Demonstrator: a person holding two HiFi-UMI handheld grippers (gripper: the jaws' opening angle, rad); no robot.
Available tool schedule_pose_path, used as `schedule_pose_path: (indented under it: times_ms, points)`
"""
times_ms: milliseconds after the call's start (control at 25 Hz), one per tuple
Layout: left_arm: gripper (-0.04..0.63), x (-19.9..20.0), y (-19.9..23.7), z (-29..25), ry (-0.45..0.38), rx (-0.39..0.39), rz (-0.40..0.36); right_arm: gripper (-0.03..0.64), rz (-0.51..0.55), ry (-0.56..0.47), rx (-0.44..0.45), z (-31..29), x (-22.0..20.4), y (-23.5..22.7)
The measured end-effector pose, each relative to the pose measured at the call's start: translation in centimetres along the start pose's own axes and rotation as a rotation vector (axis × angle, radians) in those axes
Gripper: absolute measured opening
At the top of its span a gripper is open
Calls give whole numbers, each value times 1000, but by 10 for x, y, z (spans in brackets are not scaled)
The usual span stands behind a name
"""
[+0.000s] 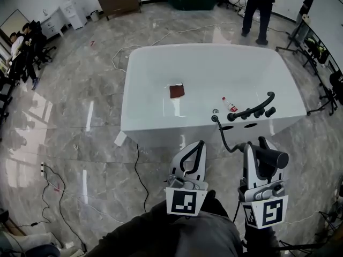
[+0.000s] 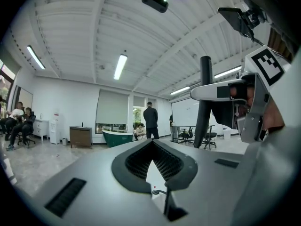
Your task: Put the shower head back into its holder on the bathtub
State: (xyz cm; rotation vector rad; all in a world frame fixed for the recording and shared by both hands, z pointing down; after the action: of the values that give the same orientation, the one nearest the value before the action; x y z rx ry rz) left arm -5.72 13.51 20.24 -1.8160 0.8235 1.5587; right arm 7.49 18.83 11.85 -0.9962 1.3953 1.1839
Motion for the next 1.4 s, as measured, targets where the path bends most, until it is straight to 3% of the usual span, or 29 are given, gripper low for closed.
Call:
schedule_pose_path:
  times_ms: [360, 1040, 1400]
  points:
    - [3, -6, 1, -35, 35, 14, -8, 126, -12, -7, 14, -23, -8, -27]
    - [3, 11, -19, -116, 67, 125, -20, 126, -50, -73, 170, -77, -1, -99]
    - [3, 8, 0, -150, 62, 152, -13, 126, -50, -92, 204, -110, -1, -109]
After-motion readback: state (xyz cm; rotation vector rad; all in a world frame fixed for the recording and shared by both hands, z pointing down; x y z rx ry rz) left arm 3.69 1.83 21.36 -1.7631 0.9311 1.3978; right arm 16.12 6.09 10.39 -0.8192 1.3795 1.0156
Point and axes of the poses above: the fingertips, and each gripper's own axes: z backward along the fingers, y to its left, x out of its top, the point moved 4 cm from there along z, backward along the fingers, and after that the axes turned 8 degrees about y, right-handed, at the moved point
